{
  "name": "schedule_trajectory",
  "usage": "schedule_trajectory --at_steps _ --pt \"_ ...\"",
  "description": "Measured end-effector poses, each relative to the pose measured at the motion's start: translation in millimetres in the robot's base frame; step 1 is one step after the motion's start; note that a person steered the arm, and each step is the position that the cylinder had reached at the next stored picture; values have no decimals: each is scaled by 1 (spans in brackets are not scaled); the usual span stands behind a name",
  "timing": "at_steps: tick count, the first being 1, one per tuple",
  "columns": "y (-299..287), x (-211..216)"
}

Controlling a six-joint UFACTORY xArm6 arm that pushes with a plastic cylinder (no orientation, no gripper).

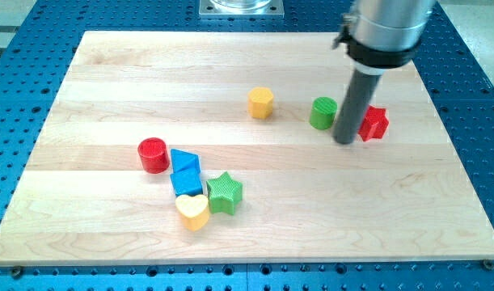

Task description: Push the green circle towards the center right

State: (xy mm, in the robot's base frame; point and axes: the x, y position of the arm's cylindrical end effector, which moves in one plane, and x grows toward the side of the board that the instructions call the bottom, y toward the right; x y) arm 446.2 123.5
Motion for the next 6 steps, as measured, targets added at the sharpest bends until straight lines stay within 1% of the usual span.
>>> schedule_trajectory --at_steps 1,2,4,5,6 --pt "-54 -16" --pt "-51 -38" --pt "12 -44" --pt "-63 -39" --pt "-147 -15"
